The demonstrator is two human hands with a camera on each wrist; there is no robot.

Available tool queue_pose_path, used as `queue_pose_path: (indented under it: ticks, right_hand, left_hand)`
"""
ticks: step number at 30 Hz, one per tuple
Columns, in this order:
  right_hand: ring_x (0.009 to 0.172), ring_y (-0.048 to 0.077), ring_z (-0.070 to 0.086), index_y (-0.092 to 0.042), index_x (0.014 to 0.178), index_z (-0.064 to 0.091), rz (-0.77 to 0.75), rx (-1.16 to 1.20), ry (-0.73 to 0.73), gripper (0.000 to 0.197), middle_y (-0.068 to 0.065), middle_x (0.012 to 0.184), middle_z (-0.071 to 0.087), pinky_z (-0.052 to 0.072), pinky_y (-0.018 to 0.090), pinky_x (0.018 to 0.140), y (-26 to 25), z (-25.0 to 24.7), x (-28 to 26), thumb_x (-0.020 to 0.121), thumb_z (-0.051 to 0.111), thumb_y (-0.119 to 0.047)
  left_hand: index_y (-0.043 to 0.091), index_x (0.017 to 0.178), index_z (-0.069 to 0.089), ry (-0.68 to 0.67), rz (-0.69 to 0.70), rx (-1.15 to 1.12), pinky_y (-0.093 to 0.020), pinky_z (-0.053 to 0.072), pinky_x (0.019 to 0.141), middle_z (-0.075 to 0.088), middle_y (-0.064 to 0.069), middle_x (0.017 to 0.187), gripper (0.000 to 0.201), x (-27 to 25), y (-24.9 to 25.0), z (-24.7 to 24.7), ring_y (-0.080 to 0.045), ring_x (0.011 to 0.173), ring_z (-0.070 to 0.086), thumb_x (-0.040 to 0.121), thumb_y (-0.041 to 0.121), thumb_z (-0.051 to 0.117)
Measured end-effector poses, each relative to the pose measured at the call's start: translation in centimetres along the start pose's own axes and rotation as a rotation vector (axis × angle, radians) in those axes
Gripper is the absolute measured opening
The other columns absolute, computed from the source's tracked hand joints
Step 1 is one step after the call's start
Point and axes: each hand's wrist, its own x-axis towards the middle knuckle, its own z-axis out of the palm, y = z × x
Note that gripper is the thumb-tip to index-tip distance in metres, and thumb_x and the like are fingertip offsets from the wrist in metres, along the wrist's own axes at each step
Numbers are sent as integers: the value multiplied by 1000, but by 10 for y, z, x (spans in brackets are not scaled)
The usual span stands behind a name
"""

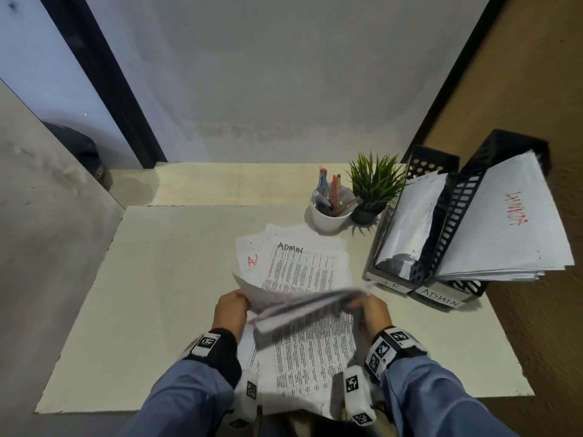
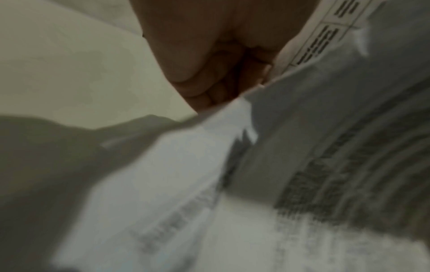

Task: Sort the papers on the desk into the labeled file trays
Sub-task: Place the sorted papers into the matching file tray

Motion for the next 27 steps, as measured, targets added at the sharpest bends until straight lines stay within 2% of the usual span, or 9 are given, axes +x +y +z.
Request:
queue_pose_path:
  ticks: [2,5,10,13,15,17,22,25,27]
  right_hand:
    - [94,31,57,-5,93,52,20,157,-29,46,17,97,59,47,37,79,0,4,-2,50,69,0]
    - [105,38,61,8,106,57,-31,309,-102,42,21,112,66,47,48,96,-17,9,-16,64,59,14]
    - [96,30,66,-2,103,63,-325,196,-72,22,16,105,69,54,36,83,-74,11,-45,82,59,2]
    - [84,19,68,-7,99,62,-579,177,-39,18,7,92,70,58,29,70,-105,7,-72,82,62,-2]
    - [80,13,66,-14,93,61,-683,216,-44,22,1,86,67,58,25,70,-112,4,-86,79,62,3]
    - [81,13,63,-17,89,60,-649,192,-34,27,0,84,64,57,27,70,-102,6,-86,78,61,8]
    - [88,25,63,-17,79,60,-359,9,-87,31,10,89,66,51,49,90,-49,13,-60,71,65,12]
    - [81,23,63,-3,81,58,-230,101,-64,18,25,105,65,55,36,74,-45,7,-46,73,63,12]
    - [87,24,66,1,100,60,-262,150,-44,24,15,99,68,54,21,62,-63,-1,-47,77,61,10]
  left_hand:
    - [9,82,64,-76,42,-151,-29,39,67,53,-11,81,26,-12,11,4,-19,68,47,95,14,42]
    - [30,123,49,-276,67,-358,-34,36,102,58,12,115,47,-28,24,8,-9,109,52,90,61,39]
    - [18,105,64,-221,317,-195,-39,56,84,72,-4,99,28,-44,51,22,-28,101,67,80,7,70]
    - [28,83,68,-25,525,-161,-13,52,65,71,6,85,11,-51,69,22,-4,82,69,84,17,68]
    - [40,78,70,10,528,-97,-17,50,76,67,2,97,5,-51,68,20,-3,91,65,81,36,71]
    - [39,82,71,-30,466,-69,-20,50,82,66,3,102,3,-51,63,21,-6,95,64,80,37,71]
    - [14,91,64,-202,254,132,-20,53,54,68,-3,80,15,-31,27,28,-17,70,63,79,17,73]
    - [7,99,64,-252,303,252,-33,58,72,70,-4,83,34,-21,20,25,-23,76,66,76,29,75]
    - [10,87,69,-180,328,200,-39,56,80,72,-3,81,19,-22,36,26,-20,77,67,76,23,76]
